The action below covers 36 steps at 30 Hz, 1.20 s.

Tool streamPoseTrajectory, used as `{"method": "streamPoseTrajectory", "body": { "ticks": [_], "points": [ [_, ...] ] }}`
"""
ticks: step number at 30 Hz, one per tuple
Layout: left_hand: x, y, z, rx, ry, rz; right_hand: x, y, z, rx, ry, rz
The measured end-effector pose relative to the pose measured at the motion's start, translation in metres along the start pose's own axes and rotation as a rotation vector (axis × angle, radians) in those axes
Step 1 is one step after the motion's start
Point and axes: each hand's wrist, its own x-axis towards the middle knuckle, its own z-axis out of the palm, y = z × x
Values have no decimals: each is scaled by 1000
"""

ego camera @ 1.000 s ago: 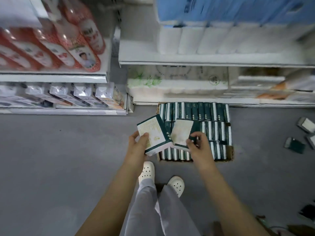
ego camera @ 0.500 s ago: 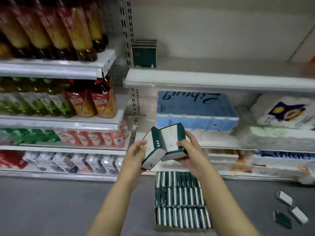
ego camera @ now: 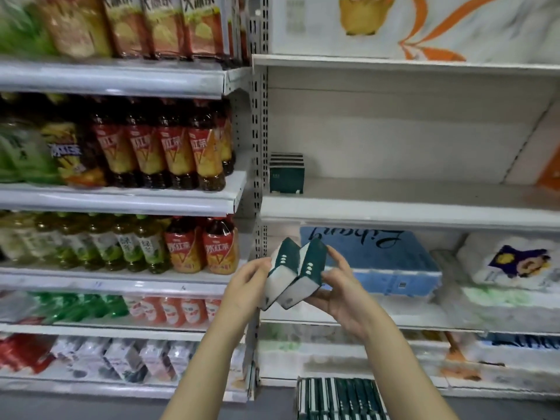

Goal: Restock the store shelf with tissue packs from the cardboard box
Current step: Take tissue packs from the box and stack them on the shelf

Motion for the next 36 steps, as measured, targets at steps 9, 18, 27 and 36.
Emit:
{"method": "streamPoseTrajectory", "body": {
  "ticks": [9,18,27,36],
  "points": [
    [12,16,-20,45,-253,18,19,-7,17,-326,280,-57],
    [32,7,38,-2,-168,-27,36,-39,-18,-719,358,-254],
    [46,24,88,-186,-86,-38,41,-88,-73,-394,-58,-174],
    [68,31,92,-283,-38,-67,75,-99,-84,-448,-134,-174]
  ]
}}
